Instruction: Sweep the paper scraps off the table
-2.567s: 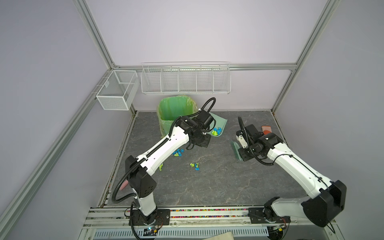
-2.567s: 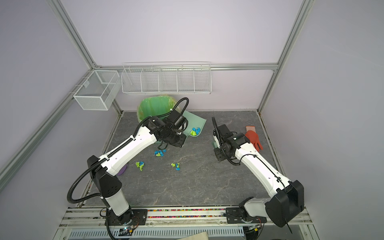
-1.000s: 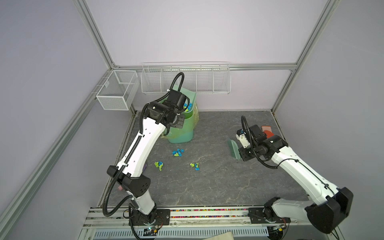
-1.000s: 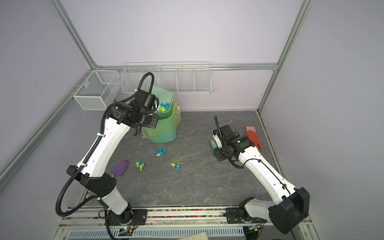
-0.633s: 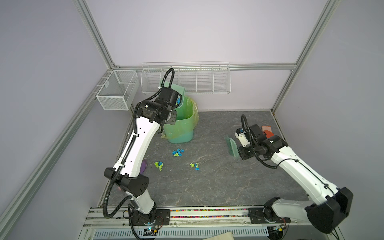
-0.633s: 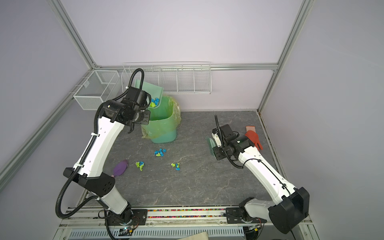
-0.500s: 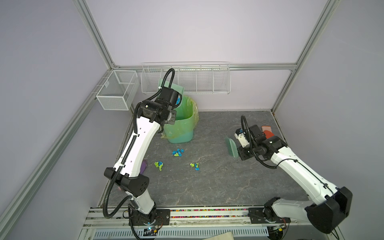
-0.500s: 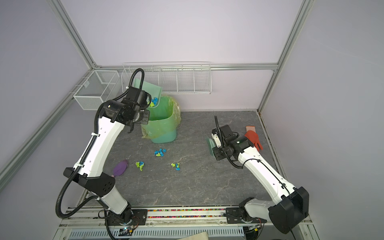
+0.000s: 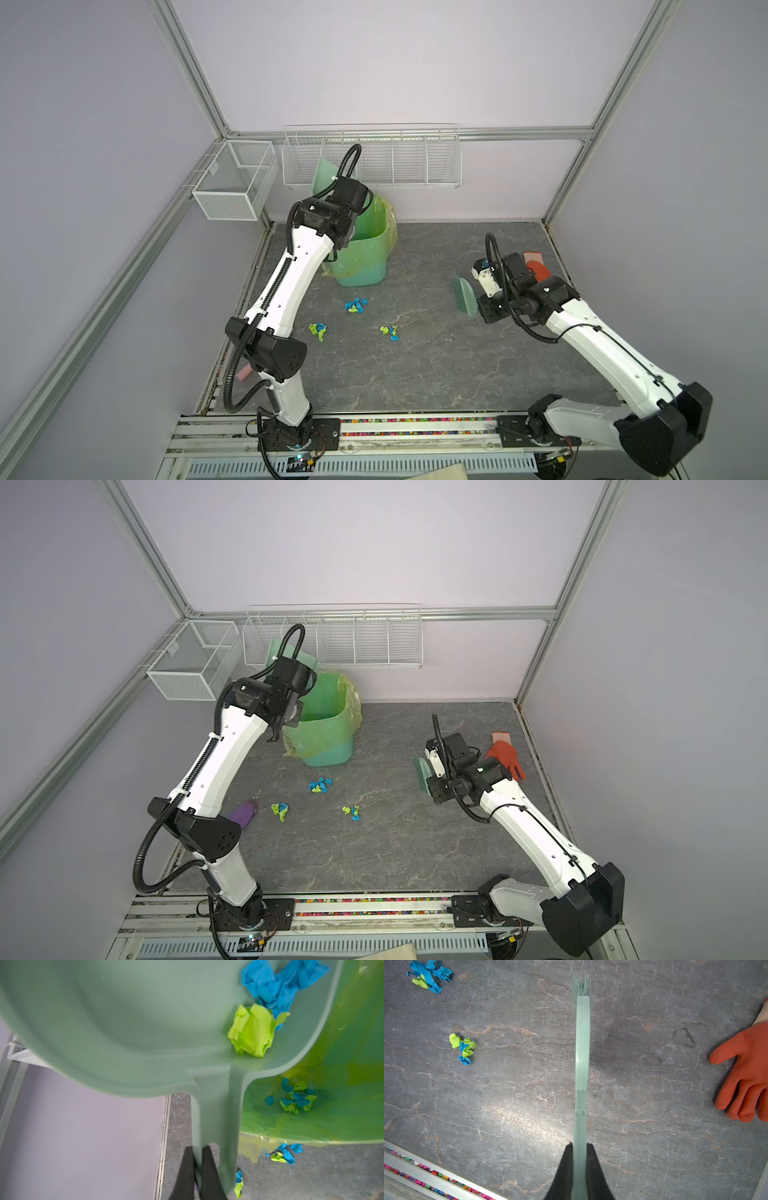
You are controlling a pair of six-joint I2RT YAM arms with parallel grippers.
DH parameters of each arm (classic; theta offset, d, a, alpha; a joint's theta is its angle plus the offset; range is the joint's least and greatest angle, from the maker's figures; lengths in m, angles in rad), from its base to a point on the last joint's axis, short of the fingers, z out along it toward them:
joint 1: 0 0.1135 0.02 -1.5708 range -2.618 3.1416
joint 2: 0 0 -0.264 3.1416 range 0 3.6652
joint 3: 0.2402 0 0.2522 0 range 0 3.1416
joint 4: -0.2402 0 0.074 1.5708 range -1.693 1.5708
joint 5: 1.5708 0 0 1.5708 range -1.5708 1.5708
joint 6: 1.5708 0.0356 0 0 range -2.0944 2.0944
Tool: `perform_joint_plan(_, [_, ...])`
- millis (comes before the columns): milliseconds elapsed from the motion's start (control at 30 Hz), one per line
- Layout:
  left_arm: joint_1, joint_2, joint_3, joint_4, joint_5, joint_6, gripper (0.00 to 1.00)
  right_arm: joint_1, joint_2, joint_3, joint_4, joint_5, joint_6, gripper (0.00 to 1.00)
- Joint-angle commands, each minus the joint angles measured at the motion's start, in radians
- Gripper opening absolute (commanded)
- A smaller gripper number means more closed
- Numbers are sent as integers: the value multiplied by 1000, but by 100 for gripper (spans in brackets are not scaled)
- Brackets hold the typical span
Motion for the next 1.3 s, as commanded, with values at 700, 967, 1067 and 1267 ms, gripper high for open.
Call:
perform_joint_plan(700, [-125,18,-230,89,-390,190,0,-4,-54,-66,58,-46,2,7])
perform_joint_plan(967, [-156,-6,-343,205,-528,329,0,-4,-58,-61,62,-48,-2,7])
perform_joint_plan(1067, [-169,-14,-386,263,-581,377,0,-3,-69,-62,72,-62,-2,7])
perform_joint_plan(1267, [-169,-34,-386,272,-577,375,0,-3,-66,-51,53,-75,4,7])
